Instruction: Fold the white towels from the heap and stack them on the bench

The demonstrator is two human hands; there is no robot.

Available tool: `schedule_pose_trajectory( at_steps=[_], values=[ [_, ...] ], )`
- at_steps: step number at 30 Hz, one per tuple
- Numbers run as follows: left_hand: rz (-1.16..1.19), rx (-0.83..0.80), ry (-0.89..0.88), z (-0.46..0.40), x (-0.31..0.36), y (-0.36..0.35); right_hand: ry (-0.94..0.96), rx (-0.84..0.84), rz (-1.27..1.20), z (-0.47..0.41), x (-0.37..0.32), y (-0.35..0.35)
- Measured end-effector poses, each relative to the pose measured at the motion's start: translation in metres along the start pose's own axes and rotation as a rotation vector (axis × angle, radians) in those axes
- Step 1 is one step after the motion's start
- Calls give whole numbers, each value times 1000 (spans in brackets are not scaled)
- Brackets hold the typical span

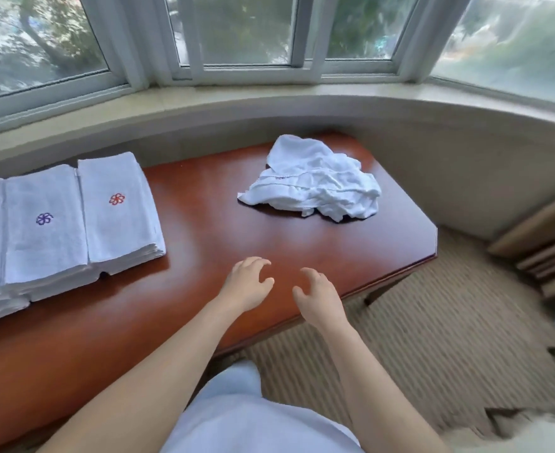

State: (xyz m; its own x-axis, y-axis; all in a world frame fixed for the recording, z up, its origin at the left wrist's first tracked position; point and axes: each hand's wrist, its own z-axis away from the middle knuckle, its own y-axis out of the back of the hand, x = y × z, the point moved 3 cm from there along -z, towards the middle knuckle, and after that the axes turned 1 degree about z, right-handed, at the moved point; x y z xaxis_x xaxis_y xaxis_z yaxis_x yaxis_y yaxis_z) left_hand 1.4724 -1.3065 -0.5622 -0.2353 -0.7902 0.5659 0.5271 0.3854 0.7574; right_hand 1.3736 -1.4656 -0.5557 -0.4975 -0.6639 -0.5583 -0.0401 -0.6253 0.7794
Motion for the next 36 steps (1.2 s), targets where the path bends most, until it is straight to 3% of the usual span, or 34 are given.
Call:
schedule_pose_trajectory(
  at_steps=[8,15,28,36],
  values=[
    [100,-80,-8,-82,38,-35,-103,18,-20,-51,47,41],
    [250,-122,66,-157,56,-36,-132,-71,71,-137,55,73],
    [348,-82,261,-240,53,-25,-22,-268,104,-262,47,76],
    [391,0,430,-313,84,-32,78,-399,97,-381,74,99]
  ],
)
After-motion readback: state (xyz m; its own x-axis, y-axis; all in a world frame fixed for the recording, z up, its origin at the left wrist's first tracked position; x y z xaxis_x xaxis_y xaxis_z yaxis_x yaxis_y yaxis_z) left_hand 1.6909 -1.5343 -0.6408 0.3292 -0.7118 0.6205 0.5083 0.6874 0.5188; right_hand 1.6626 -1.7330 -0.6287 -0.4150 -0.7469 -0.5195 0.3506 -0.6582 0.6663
